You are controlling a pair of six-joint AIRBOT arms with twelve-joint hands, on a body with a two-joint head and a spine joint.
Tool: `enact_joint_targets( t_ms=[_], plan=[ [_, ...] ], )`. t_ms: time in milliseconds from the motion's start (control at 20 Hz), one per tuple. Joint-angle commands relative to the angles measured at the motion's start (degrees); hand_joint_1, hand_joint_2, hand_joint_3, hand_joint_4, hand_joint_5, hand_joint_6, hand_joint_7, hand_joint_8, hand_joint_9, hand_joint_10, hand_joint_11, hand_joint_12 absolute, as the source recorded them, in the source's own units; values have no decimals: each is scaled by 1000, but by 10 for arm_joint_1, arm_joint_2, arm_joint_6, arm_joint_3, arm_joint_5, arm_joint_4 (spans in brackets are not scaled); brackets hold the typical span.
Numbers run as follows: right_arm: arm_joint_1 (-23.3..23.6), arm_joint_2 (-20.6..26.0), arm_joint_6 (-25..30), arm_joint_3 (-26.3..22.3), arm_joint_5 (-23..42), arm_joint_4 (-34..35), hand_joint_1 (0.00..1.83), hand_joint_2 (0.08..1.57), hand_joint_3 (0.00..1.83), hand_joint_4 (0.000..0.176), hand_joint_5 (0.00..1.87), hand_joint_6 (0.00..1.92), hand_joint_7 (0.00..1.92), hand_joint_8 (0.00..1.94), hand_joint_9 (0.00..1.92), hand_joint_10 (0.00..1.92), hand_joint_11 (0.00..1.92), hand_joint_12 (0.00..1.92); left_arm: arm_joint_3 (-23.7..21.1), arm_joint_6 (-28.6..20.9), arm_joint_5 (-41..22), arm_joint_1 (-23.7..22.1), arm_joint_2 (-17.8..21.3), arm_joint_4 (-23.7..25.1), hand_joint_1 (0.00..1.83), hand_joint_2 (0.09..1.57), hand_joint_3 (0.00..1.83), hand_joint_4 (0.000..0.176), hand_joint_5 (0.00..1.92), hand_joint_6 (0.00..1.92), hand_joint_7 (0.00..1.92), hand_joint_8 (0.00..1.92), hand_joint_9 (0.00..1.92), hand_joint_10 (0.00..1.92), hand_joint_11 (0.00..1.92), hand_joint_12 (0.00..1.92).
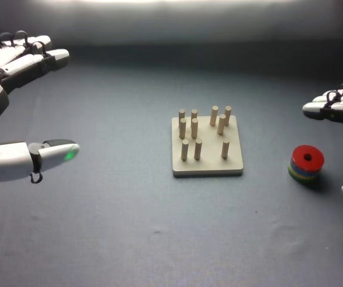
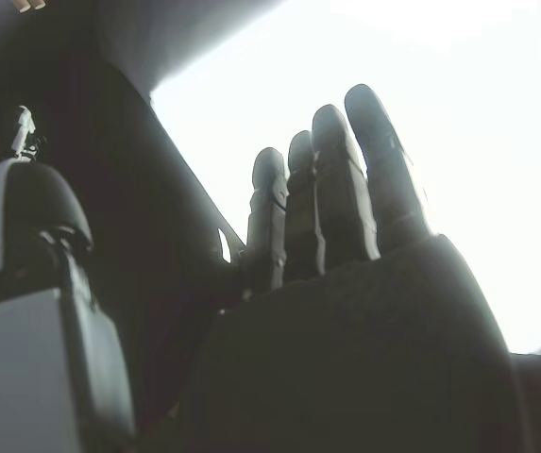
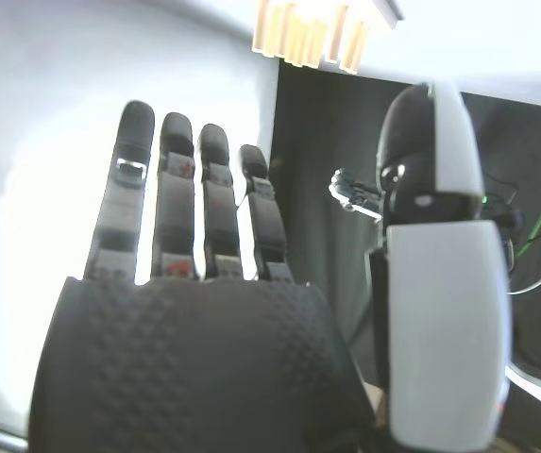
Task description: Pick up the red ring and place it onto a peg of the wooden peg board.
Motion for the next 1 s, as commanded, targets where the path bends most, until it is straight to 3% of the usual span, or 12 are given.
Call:
enact_joint_targets(
  t_ms=[0, 150, 200, 300, 400, 450, 550, 650, 700, 750, 900, 950],
  plan=[
    [9, -1, 4, 4, 50, 12, 771, 993, 2, 27, 301, 1, 295, 0, 304, 5, 53, 778, 3, -1, -61, -6, -2, -2, 549, 996, 8, 0, 322, 2, 124, 2, 103, 14, 0, 245],
    [36, -15, 7, 18, 12, -16, 790, 998, 0, 34, 303, 0, 296, 1, 313, 1, 165, 552, 5, -4, -60, -6, -5, -2, 578, 995, 0, 0, 344, 3, 119, 0, 95, 0, 0, 311],
    [48, -23, 12, 26, -6, -30, 780, 998, 0, 33, 312, 4, 305, 5, 319, 3, 189, 541, 6, -4, -59, -6, -6, -2, 597, 992, 0, 0, 346, 3, 123, 2, 101, 3, 0, 306],
    [65, -36, 24, 40, -36, -56, 774, 994, 0, 56, 319, 5, 310, 6, 323, 7, 190, 535, 8, -6, -58, -6, -7, -2, 608, 992, 0, 0, 350, 3, 123, 1, 99, 1, 0, 300],
    [87, -56, 35, 59, -74, -85, 853, 998, 0, 61, 340, 0, 337, 0, 375, 0, 203, 665, 9, -8, -58, -6, -7, -2, 585, 998, 0, 2, 349, 1, 126, 1, 107, 1, 0, 401],
    [93, -61, 35, 65, -86, -91, 870, 992, 0, 59, 351, 3, 354, 5, 403, 8, 234, 697, 9, -8, -58, -6, -7, -1, 579, 1000, 1, 4, 345, 0, 119, 3, 93, 7, 0, 346],
    [104, -71, 35, 75, -110, -104, 949, 987, 0, 26, 402, 10, 428, 13, 526, 27, 341, 814, 9, -8, -58, -6, -8, 0, 583, 1005, 1, 0, 345, 0, 121, 1, 99, 5, 0, 340],
    [108, -78, 35, 83, -126, -109, 965, 983, 0, 47, 454, 1, 512, 2, 614, 14, 322, 970, 10, -9, -57, -6, -9, 0, 584, 1002, 0, 6, 352, 1, 129, 1, 108, 3, 0, 415],
    [109, -79, 35, 84, -127, -109, 1009, 985, 0, 10, 530, 5, 590, 7, 691, 26, 353, 1059, 10, -9, -57, -6, -9, 0, 587, 1001, 0, 3, 354, 2, 133, 2, 113, 4, 0, 422],
    [109, -80, 35, 85, -129, -109, 1013, 1000, 1, 0, 555, 2, 611, 3, 715, 21, 292, 1141, 10, -10, -57, -6, -9, 0, 586, 994, 0, 6, 355, 1, 130, 1, 108, 2, 0, 344],
    [110, -81, 35, 86, -131, -109, 1062, 989, 0, 0, 718, 8, 757, 8, 846, 38, 376, 1221, 10, -10, -57, -6, -11, -1, 605, 995, 0, 5, 350, 0, 132, 0, 105, 0, 0, 212],
    [111, -81, 35, 86, -131, -109, 1039, 989, 0, 0, 723, 4, 774, 7, 842, 30, 300, 1256, 10, -11, -57, -6, -11, -1, 618, 995, 0, 13, 338, 0, 113, 1, 78, 1, 0, 151]
  ],
)
